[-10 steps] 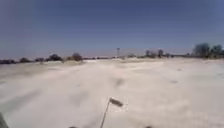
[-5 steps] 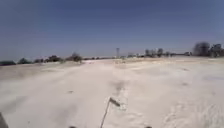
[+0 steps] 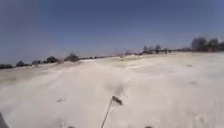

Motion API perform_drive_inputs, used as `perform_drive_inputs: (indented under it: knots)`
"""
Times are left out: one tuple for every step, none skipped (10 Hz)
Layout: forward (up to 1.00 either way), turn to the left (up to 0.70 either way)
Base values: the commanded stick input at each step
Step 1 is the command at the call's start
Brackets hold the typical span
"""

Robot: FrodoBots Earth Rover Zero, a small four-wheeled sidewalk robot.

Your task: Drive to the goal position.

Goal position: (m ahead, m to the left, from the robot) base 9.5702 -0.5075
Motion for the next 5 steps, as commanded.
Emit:
perform_drive_inputs:
  knots:
    - [0.7, 0.0]
    - [0.7, 0.0]
    - [0.7, 0.0]
    - [0.7, 0.0]
    - [0.7, 0.0]
